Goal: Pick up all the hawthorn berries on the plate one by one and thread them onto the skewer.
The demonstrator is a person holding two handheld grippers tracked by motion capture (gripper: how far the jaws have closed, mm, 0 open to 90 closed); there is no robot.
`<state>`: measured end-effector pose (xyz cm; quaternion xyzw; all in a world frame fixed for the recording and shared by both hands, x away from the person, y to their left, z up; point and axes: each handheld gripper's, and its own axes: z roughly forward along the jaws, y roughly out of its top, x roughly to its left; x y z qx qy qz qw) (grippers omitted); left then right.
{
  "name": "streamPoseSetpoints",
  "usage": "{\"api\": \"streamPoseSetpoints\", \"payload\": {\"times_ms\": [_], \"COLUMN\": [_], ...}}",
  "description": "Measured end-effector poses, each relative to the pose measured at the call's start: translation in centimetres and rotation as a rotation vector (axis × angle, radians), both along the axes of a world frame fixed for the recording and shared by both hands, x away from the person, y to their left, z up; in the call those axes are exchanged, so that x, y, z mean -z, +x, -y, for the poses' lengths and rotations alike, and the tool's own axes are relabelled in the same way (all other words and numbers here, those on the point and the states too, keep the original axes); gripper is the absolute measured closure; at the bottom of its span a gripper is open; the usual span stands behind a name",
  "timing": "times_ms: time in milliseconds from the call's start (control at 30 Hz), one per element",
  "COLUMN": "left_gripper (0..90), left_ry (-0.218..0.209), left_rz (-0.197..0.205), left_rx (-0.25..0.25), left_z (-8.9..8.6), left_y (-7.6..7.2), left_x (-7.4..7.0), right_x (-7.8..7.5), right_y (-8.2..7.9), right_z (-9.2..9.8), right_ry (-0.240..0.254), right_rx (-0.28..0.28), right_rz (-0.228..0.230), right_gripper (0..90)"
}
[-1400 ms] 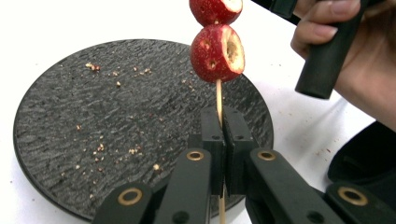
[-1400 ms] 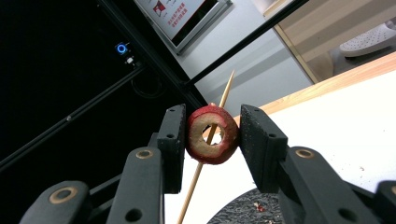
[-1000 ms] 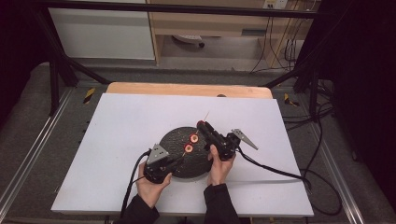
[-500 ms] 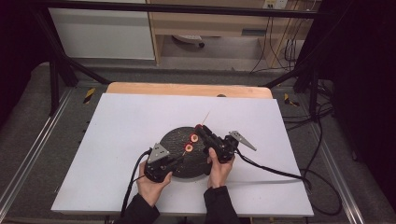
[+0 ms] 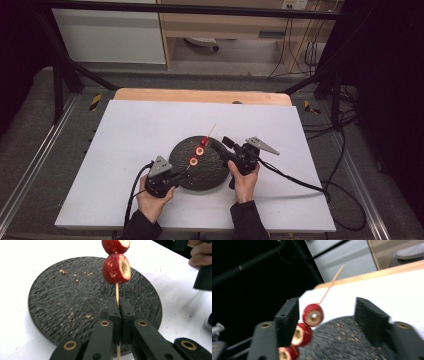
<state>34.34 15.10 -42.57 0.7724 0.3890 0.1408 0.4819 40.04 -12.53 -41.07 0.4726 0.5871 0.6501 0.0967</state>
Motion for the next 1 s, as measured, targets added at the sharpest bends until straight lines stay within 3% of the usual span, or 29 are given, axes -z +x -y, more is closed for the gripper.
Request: {"api": "streamPoseSetpoints", "payload": {"times_ms": [233, 333, 600, 800, 1000], "left_gripper": [88.3, 88.3, 88.2, 88.2, 88.2], "left_ry": [0.009, 0.019, 0.042, 0.074, 0.118], "left_rz": [-0.014, -0.019, -0.026, -0.03, -0.043], "left_rx": [-0.007, -0.001, 0.008, 0.019, 0.04], "left_z": [-1.7, -2.2, -3.2, -3.7, -3.4], "left_y": [-0.2, -0.3, -0.5, -0.2, 0.6], "left_x": [0.2, 0.1, -0.4, -1.0, -1.9], "right_x": [0.4, 0.7, 1.4, 2.1, 2.8], "right_y": [0.4, 0.6, 0.6, 0.0, -0.8], "right_z": [0.9, 1.1, 2.3, 4.3, 6.7], "right_ry": [-0.214, -0.282, -0.449, -0.499, -0.517], "right_rx": [-0.044, -0.076, -0.17, -0.185, -0.213], "right_rz": [-0.068, -0.097, -0.13, -0.157, -0.142], "right_gripper": [12.5, 6.5, 1.1, 0.6, 0.6]}}
